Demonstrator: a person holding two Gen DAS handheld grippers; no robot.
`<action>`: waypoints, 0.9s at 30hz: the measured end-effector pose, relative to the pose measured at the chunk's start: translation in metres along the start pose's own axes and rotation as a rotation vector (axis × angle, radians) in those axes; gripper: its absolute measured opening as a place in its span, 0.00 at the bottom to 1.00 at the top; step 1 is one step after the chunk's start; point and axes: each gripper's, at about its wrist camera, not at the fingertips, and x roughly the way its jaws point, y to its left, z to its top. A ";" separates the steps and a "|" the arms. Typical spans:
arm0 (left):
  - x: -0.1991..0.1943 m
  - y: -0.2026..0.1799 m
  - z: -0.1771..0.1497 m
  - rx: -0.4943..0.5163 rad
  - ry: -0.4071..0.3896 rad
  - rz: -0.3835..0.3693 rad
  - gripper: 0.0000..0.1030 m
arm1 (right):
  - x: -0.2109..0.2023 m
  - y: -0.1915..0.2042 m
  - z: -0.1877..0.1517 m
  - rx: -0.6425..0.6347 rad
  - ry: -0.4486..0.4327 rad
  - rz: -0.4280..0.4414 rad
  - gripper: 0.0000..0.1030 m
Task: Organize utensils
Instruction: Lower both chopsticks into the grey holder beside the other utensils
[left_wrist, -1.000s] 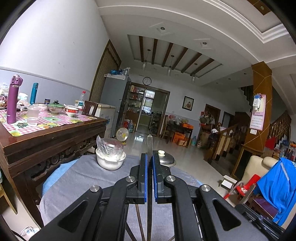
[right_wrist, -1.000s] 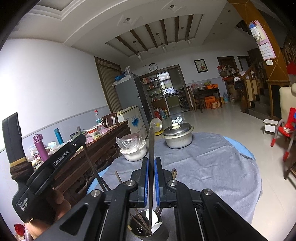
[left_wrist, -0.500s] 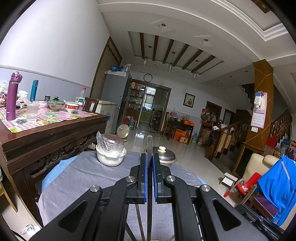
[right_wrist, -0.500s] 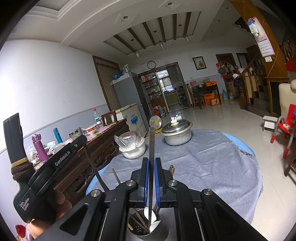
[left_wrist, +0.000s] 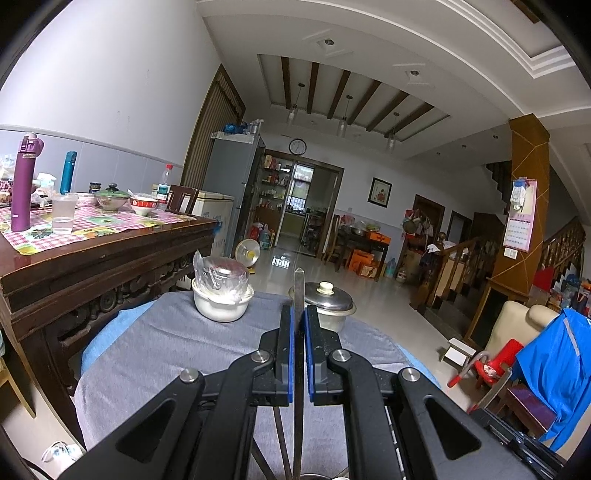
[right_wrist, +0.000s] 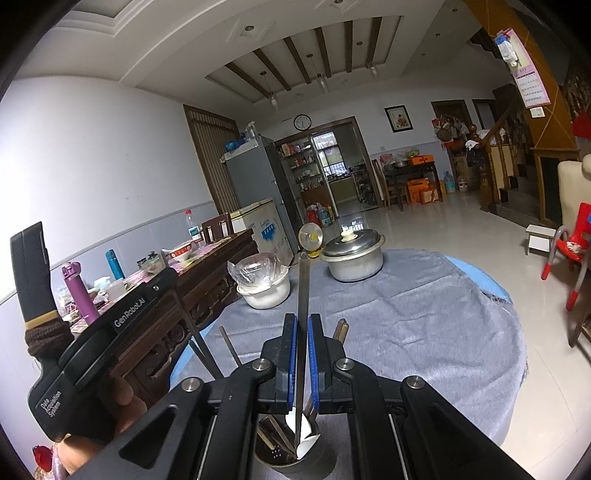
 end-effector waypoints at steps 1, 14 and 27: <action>0.001 0.000 0.000 0.002 0.001 0.002 0.05 | 0.001 0.000 0.000 0.000 0.002 0.000 0.06; 0.008 0.012 -0.006 -0.025 0.008 0.022 0.05 | 0.013 0.004 -0.005 -0.010 0.032 -0.001 0.06; 0.011 0.018 -0.020 -0.012 0.054 0.038 0.05 | 0.026 0.015 -0.017 -0.054 0.083 0.022 0.06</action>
